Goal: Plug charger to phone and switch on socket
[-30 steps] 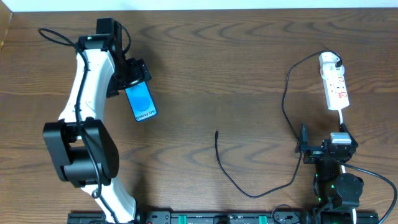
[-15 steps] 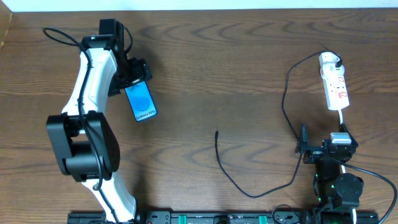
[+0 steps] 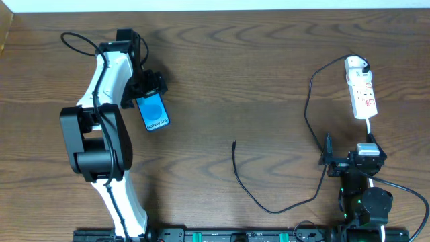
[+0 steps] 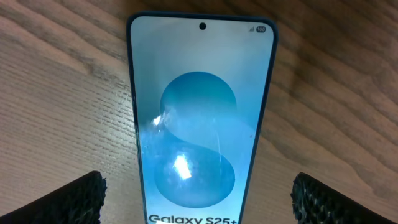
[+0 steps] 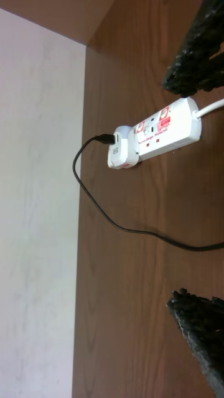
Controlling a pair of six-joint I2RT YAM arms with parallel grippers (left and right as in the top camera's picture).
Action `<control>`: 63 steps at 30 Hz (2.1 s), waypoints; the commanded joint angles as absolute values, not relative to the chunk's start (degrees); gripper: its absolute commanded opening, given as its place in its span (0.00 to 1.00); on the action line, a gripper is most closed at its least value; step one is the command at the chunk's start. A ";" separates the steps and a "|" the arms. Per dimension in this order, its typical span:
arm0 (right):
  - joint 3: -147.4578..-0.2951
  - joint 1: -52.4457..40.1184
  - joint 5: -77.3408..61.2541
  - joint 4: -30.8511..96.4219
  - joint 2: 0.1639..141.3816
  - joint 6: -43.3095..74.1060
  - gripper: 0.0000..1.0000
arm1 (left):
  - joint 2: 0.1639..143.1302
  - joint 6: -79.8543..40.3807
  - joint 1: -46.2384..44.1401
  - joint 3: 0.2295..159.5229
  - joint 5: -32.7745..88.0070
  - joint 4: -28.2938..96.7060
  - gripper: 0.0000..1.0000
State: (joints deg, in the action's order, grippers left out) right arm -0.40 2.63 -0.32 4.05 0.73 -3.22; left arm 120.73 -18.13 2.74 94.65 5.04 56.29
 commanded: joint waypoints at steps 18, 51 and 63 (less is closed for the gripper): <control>-0.32 2.15 -0.14 4.34 0.38 -3.49 0.99 | 124.31 -17.69 2.70 94.59 3.79 55.18 0.95; -0.32 2.15 -0.14 4.34 0.38 -3.49 0.99 | 124.31 -17.72 2.70 92.88 4.05 56.34 0.96; -0.32 2.15 -0.14 4.34 0.38 -3.49 0.99 | 124.31 -17.69 2.70 91.22 4.03 55.81 0.96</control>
State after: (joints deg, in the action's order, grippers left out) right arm -0.40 2.63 -0.34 4.05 0.73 -3.20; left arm 123.66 -18.02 2.74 91.94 4.54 55.77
